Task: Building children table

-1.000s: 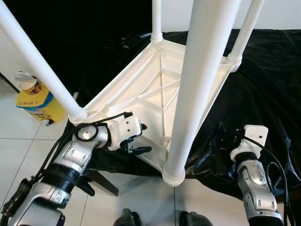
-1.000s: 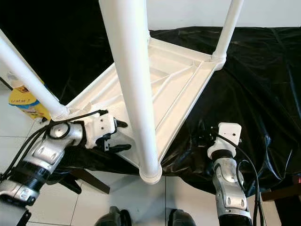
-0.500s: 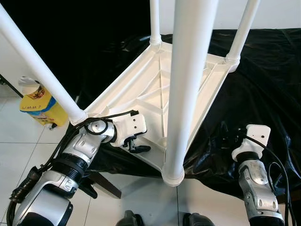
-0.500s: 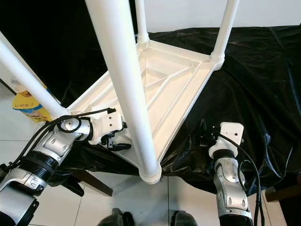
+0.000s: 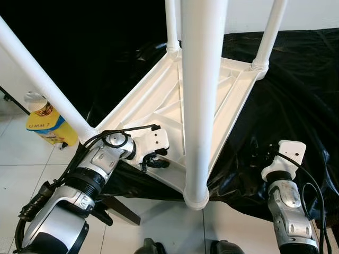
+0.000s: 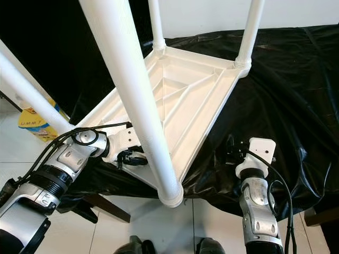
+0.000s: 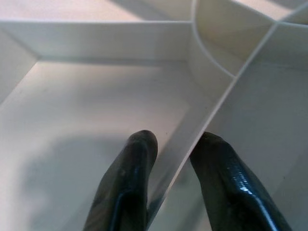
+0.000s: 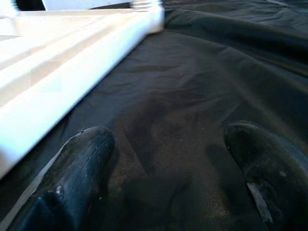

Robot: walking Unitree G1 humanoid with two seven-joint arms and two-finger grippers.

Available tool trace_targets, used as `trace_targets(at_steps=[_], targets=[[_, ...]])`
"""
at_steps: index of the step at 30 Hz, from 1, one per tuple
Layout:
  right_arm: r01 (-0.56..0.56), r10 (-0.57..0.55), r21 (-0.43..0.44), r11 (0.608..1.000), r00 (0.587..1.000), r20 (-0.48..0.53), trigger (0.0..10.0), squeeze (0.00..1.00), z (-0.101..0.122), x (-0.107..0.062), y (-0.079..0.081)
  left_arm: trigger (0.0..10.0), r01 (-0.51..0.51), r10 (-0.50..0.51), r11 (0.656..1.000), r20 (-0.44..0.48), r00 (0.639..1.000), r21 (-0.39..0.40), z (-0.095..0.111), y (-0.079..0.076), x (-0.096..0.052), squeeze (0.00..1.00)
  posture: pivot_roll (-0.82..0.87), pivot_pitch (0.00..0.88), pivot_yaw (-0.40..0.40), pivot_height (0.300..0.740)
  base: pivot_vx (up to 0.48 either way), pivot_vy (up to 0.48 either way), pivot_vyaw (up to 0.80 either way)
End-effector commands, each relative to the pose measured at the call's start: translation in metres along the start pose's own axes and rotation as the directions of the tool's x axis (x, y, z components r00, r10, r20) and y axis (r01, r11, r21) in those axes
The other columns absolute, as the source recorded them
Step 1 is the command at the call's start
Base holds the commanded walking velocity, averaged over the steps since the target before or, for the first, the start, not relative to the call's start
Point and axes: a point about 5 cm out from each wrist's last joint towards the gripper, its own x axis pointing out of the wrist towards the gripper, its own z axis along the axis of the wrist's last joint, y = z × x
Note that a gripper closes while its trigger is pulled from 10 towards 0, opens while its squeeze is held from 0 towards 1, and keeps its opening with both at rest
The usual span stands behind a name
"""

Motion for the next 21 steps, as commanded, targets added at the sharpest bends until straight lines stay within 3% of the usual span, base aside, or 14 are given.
trace_targets(at_steps=[1,8,13,14,15,20,21], targets=[[0.009,-0.008,0.010,1.000,1.000,-0.022,10.0,0.00,-0.005,-0.003,0.001,0.0,-0.089,0.084,0.987,-0.046,0.995,-0.135,-0.023,-0.002,0.002,0.00,-0.02,0.116,0.113,0.740,0.000,0.000,0.00],[0.029,-0.029,0.019,0.999,0.999,-0.020,10.0,0.00,-0.005,-0.003,0.000,0.0,-0.244,0.265,0.942,0.067,0.962,-0.232,0.002,0.004,0.013,0.00,-0.02,0.120,0.106,0.740,0.000,0.000,0.00],[0.038,-0.038,0.023,0.999,0.999,-0.022,10.0,0.00,-0.005,-0.003,0.000,0.0,-0.261,0.288,0.946,0.128,0.949,-0.192,0.016,0.001,0.021,0.00,-0.01,0.121,0.101,0.740,0.000,0.000,0.00],[0.042,-0.042,0.025,0.999,0.999,-0.022,10.0,0.00,-0.006,-0.002,0.001,10.0,-0.294,0.328,0.932,0.147,0.933,-0.213,0.024,0.001,0.027,0.00,-0.01,0.120,0.095,0.740,0.000,0.000,0.00],[0.056,-0.055,0.032,0.998,0.998,-0.019,10.0,0.00,-0.005,0.000,0.002,10.0,-0.319,0.367,0.916,0.185,0.912,-0.244,0.038,-0.001,0.036,0.00,0.00,0.119,0.091,0.740,0.000,0.000,0.00],[0.092,-0.092,0.045,0.995,0.996,-0.002,10.0,0.00,-0.002,0.004,0.005,10.0,-0.338,0.416,0.896,0.273,0.868,-0.289,0.065,-0.010,0.051,0.00,0.00,0.117,0.087,0.740,0.000,0.000,0.00],[0.105,-0.106,0.050,0.993,0.994,0.006,10.0,0.00,-0.001,0.004,0.005,10.0,-0.323,0.419,0.892,0.311,0.853,-0.316,0.069,-0.013,0.051,1.00,0.00,0.115,0.087,0.740,0.000,0.000,0.00]])
